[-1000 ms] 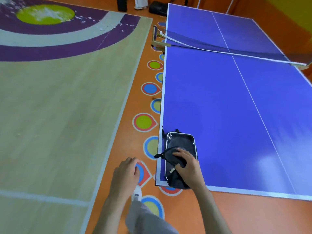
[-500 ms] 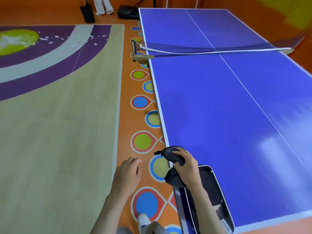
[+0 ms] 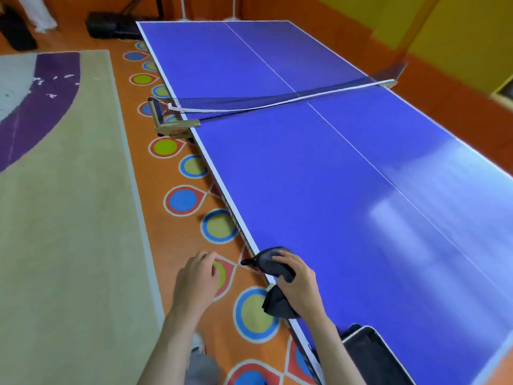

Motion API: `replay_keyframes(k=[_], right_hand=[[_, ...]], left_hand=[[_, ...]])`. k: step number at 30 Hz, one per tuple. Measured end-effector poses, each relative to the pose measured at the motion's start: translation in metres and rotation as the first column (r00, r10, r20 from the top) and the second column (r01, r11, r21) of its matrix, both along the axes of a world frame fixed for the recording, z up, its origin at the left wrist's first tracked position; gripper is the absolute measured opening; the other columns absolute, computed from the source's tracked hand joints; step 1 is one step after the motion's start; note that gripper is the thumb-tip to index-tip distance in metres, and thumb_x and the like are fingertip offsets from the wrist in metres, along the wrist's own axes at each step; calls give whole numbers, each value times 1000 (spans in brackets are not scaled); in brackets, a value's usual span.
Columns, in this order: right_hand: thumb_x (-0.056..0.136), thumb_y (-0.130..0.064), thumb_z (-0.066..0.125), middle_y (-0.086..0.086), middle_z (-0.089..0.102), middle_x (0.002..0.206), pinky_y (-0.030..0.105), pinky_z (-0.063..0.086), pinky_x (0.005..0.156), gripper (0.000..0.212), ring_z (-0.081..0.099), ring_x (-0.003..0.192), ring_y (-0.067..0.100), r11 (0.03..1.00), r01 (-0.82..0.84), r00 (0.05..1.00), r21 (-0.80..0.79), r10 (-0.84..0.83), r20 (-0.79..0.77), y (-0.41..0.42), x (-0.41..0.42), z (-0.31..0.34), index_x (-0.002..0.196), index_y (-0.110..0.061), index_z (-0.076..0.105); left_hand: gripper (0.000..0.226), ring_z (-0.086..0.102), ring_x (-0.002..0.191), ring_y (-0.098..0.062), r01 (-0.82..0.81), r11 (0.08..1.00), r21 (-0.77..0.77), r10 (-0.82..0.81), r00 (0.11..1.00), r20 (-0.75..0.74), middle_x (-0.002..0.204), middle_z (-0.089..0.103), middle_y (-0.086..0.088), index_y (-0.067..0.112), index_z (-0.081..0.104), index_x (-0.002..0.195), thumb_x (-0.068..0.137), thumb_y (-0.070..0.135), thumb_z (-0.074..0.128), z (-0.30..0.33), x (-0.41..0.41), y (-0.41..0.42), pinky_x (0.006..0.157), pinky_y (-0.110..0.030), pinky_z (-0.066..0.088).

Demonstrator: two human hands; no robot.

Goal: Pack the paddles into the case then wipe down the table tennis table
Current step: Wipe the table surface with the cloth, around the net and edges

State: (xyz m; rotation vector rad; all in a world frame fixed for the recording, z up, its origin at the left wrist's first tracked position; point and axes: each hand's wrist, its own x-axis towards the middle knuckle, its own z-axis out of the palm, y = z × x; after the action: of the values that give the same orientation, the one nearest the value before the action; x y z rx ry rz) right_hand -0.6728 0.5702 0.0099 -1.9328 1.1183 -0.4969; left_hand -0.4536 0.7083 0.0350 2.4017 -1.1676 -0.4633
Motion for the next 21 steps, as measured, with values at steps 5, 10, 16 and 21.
replay_keyframes(k=[5,10,16,21], right_hand=[[85,5,65,-23,64,133,8,45,88,51,61,120,7,984,176,984,-2,-176,-8,-29,52,6,118,-32,76],[87,3,65,-23,62,135,11,46,85,51,60,118,6,957,288,958,29,-288,-16,-63,83,10,117,-36,74],[85,9,65,-23,63,132,8,45,88,56,59,120,-1,886,459,886,67,-461,37,-120,124,-17,117,-36,74],[84,11,64,-19,65,132,10,47,92,63,59,121,-3,802,584,798,127,-596,91,-178,159,-36,112,-44,70]], left_hand=[[22,54,98,-4,139,990,-15,-139,989,-44,115,60,15,26,63,118,105,20,47,6,69,-59,78,-22,41],[24,59,95,-7,258,966,-11,-258,965,-46,111,62,13,27,64,119,105,20,47,2,110,-120,77,-26,51],[23,61,100,-13,397,918,4,-397,917,-41,115,64,14,29,65,116,102,20,48,-22,146,-216,79,-31,51],[26,58,112,-15,554,824,117,-557,831,-12,120,60,13,29,61,120,104,21,43,-31,177,-303,88,-33,46]])
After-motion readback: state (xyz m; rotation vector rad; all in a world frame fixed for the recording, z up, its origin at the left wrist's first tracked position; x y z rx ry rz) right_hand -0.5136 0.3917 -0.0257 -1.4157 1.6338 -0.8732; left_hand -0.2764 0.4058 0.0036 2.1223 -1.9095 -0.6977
